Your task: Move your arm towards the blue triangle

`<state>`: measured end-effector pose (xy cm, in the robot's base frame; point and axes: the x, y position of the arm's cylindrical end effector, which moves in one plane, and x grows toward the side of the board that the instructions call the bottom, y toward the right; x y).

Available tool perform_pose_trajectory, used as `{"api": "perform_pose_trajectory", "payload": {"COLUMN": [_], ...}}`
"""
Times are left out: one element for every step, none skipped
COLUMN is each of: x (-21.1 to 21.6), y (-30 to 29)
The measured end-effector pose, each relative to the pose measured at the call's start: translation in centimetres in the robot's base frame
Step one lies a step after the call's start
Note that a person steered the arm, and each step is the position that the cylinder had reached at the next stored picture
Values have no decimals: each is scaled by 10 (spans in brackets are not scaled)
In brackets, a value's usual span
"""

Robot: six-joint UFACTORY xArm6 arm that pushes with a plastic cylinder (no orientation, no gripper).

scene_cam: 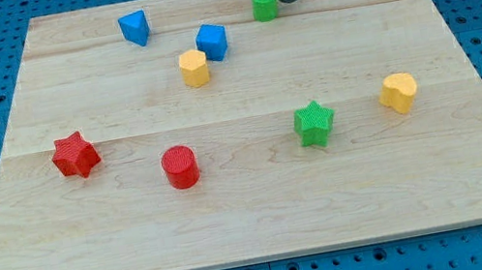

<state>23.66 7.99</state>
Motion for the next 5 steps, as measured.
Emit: {"api": "perform_pose_trajectory", "payload": {"x": [20, 5, -21, -25, -25], "y": [-29, -23, -39, -91, -119]}}
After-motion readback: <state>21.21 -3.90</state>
